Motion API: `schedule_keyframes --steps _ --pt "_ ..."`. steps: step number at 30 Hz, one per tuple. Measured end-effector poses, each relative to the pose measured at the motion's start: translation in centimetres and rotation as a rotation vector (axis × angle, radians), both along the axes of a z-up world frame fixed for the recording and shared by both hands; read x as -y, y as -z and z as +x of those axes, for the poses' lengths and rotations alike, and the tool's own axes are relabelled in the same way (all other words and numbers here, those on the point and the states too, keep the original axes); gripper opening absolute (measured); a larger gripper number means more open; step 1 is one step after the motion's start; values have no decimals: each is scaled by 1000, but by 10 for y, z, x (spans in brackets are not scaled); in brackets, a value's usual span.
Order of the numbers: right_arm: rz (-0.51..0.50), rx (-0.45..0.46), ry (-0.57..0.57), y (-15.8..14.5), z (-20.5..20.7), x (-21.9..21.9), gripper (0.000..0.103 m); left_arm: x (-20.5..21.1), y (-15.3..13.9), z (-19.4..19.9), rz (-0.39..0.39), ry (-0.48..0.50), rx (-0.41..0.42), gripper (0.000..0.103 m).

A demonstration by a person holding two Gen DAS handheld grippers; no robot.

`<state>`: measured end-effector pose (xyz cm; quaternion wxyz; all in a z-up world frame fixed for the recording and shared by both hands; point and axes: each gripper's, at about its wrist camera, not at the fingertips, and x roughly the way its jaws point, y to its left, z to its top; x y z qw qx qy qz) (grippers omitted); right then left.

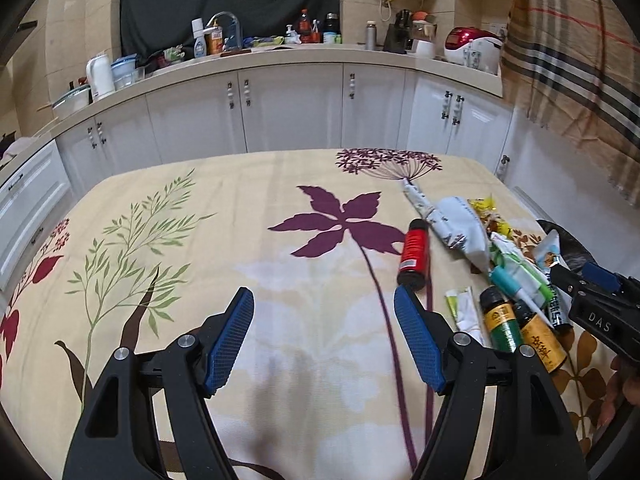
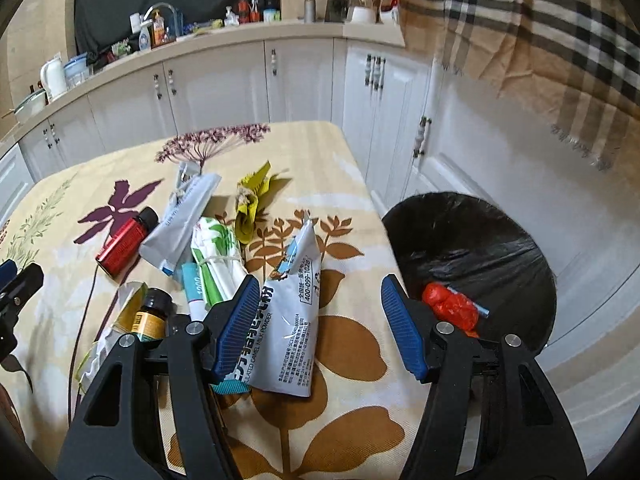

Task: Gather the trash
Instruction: 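Move the right gripper back to the table and grasp the white printed tube, then grasp the crumpled white-yellow wrapper with the left gripper while the right holds the tube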

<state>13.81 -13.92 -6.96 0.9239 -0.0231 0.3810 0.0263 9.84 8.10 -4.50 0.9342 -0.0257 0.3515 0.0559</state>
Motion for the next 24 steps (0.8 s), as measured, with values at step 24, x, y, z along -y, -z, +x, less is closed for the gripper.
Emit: schedule_keyframes --steps 24 --pt "55 9 -20 -7 -24 26 22 50 9 -6 -52 130 -43 71"
